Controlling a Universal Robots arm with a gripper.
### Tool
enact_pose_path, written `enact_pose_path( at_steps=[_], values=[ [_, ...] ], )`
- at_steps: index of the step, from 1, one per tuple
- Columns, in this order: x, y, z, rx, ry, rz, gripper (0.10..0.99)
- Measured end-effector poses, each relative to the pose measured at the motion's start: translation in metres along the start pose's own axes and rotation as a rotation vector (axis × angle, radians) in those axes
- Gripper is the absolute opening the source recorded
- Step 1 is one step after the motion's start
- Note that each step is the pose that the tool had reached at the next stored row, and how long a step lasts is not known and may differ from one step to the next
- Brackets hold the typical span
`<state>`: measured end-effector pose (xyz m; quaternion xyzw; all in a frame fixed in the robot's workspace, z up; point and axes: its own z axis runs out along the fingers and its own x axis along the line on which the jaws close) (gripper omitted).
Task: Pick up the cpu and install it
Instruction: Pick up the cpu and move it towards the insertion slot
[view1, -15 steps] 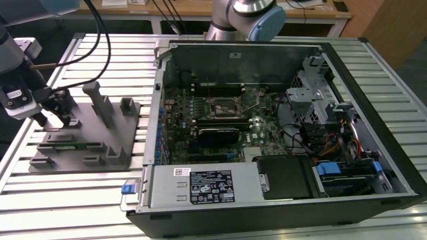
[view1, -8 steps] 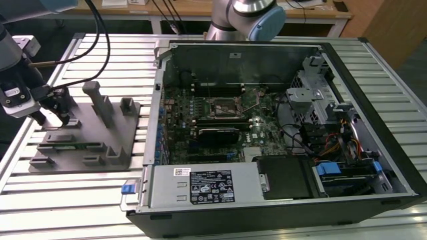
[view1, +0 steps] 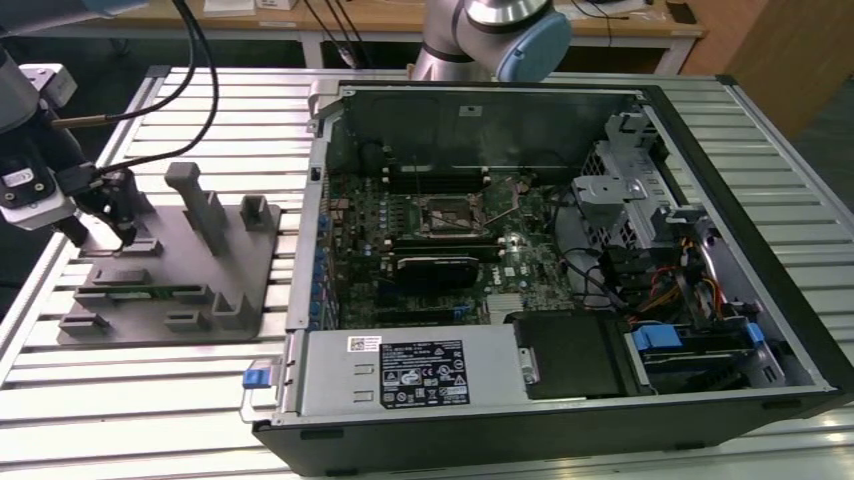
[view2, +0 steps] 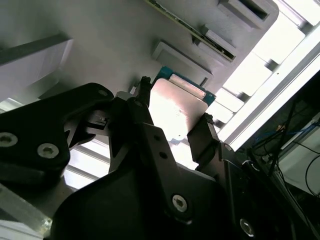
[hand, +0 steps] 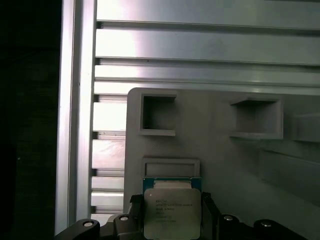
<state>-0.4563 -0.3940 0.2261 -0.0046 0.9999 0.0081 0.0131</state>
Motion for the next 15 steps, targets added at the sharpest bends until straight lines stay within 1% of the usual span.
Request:
enact_pose_path(
  at_steps=[9,15],
  values=[
    [-0.0002,0.0001,-0.0069,0.000,0.0000,0.000,0.545],
    [-0.0003,0.0002,-0.0137,0.000,0.0000,0.000,0.545]
  ],
)
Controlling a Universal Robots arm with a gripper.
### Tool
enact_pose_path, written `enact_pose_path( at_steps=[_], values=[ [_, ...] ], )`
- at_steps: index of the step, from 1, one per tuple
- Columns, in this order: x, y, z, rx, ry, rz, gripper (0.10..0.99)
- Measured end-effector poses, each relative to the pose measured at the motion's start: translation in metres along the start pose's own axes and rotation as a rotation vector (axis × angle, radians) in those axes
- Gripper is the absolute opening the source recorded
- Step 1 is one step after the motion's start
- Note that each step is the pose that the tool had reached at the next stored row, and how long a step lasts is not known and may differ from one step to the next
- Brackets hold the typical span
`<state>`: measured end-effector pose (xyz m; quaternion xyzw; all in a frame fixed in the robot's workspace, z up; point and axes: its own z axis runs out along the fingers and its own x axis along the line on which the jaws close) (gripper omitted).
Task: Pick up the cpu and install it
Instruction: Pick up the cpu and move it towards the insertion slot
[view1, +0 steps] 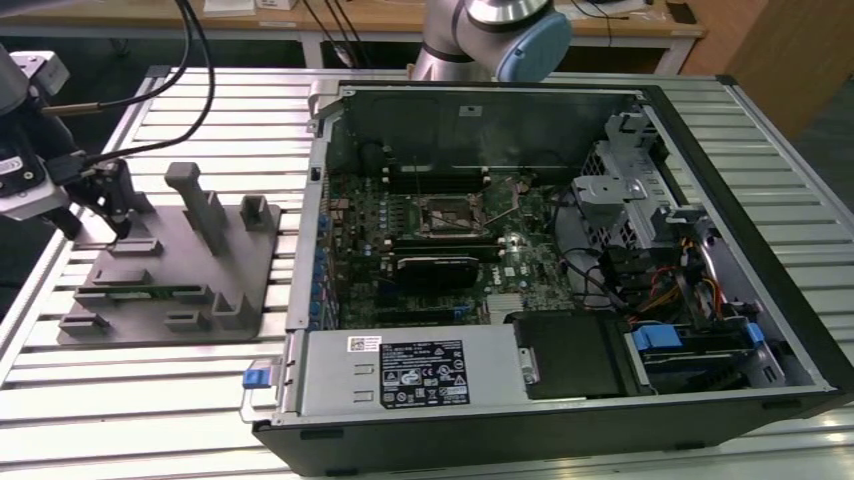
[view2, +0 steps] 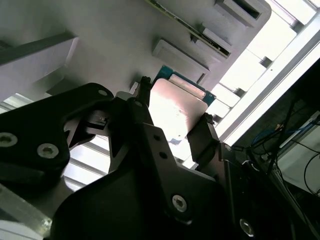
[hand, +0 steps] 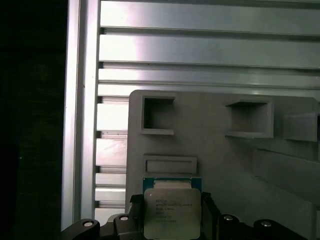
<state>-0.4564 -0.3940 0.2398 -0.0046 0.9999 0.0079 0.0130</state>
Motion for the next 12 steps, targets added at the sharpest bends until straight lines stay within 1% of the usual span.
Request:
enact_pose_path(
  at_steps=[12],
  values=[
    [-0.0004,0.0003,-0.0167,0.000,0.0001,0.000,0.545]
  ],
)
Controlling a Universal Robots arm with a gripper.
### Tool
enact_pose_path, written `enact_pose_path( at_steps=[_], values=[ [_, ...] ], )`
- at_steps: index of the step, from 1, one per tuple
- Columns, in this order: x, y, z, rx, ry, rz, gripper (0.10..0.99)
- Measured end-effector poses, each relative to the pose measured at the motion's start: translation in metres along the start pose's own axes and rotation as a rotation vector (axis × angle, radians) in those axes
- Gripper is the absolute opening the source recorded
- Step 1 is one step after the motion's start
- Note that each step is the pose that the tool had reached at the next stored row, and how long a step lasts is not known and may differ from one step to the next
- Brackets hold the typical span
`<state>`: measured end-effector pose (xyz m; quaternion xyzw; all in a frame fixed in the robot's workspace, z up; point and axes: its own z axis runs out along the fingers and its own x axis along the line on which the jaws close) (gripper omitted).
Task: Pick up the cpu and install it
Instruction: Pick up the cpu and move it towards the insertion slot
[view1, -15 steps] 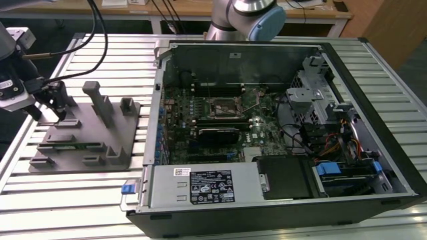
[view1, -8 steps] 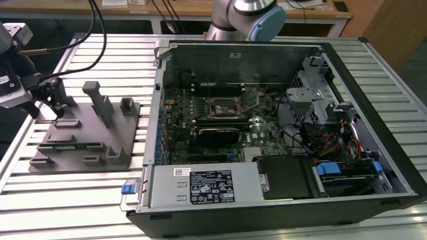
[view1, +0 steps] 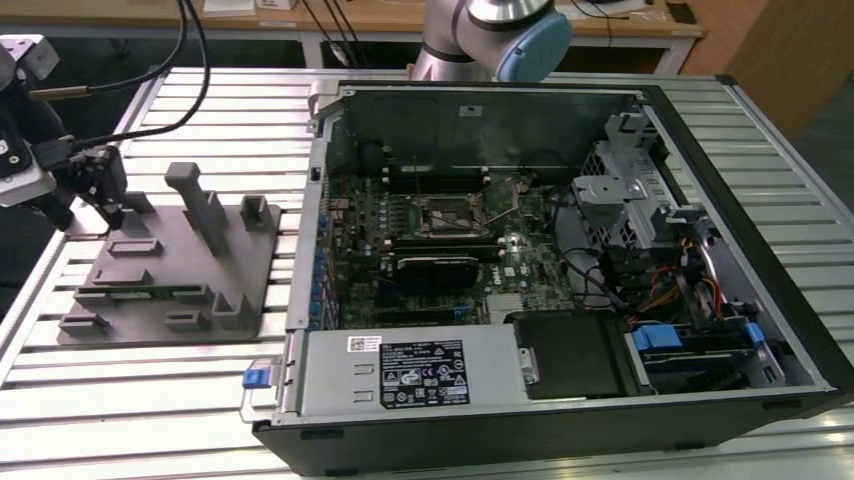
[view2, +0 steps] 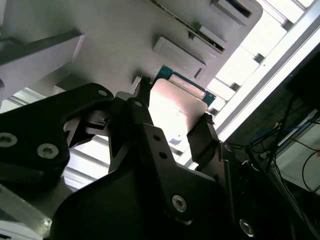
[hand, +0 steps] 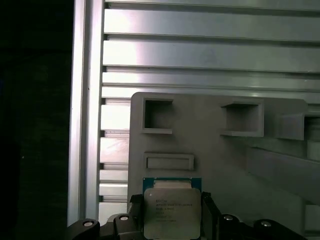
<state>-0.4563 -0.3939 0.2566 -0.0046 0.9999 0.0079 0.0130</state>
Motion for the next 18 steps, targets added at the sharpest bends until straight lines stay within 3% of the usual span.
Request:
enact_pose_path(
  at_steps=[18],
  values=[
    [-0.0006,0.0004,-0.0226,0.000,-0.0001,0.000,0.545]
  ],
)
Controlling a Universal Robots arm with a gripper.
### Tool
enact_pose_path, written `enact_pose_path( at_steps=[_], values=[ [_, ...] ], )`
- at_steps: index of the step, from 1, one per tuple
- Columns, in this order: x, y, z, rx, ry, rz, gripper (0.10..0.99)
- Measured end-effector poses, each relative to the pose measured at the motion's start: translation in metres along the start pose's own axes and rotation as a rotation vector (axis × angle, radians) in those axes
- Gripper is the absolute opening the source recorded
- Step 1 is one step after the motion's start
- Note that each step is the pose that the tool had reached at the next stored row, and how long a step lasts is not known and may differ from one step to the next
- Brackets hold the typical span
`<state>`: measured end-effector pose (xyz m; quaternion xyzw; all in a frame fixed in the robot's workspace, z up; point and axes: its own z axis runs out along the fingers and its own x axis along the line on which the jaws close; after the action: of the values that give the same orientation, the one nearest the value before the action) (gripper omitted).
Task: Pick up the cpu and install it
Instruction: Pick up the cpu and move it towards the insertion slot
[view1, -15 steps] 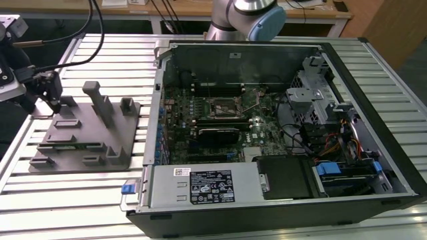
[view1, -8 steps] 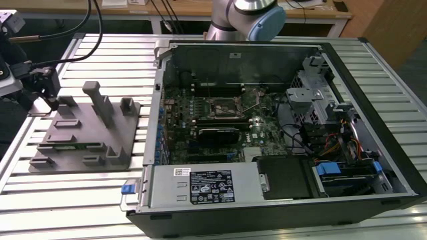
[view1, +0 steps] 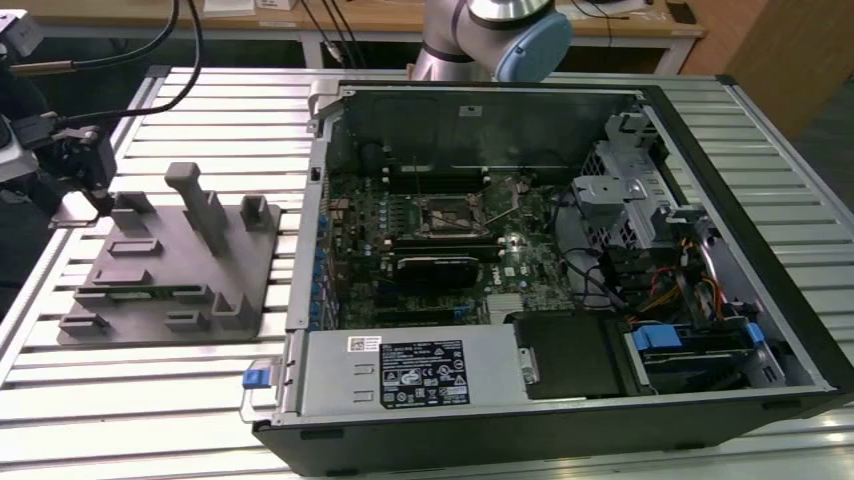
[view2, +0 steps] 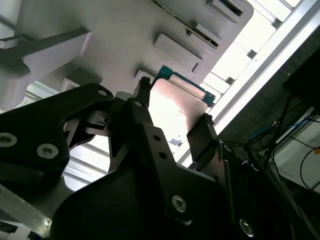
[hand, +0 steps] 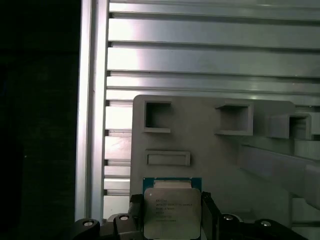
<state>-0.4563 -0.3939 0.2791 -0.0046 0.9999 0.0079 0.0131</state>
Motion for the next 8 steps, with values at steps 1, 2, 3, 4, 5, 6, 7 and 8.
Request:
enact_pose_path(
  at_steps=[1,2,3,4,5,6,7,8],
  values=[
    [0.0000,0.0000,-0.0013,0.000,0.0000,0.000,0.545],
    [0.0000,0.0000,-0.0026,0.000,0.0001,0.000,0.545],
    [-0.0001,0.0000,-0.0038,0.000,0.0000,0.000,0.545],
    [-0.0001,0.0001,-0.0052,0.000,0.0001,0.000,0.545],
    [-0.0002,0.0001,-0.0065,0.000,0.0001,0.000,0.545],
    [-0.0002,0.0001,-0.0076,0.000,-0.0001,0.000,0.545],
    [-0.0002,0.0001,-0.0089,0.000,0.0000,0.000,0.545],
    [-0.0002,0.0002,-0.0101,0.000,0.0001,0.000,0.545]
  ],
)
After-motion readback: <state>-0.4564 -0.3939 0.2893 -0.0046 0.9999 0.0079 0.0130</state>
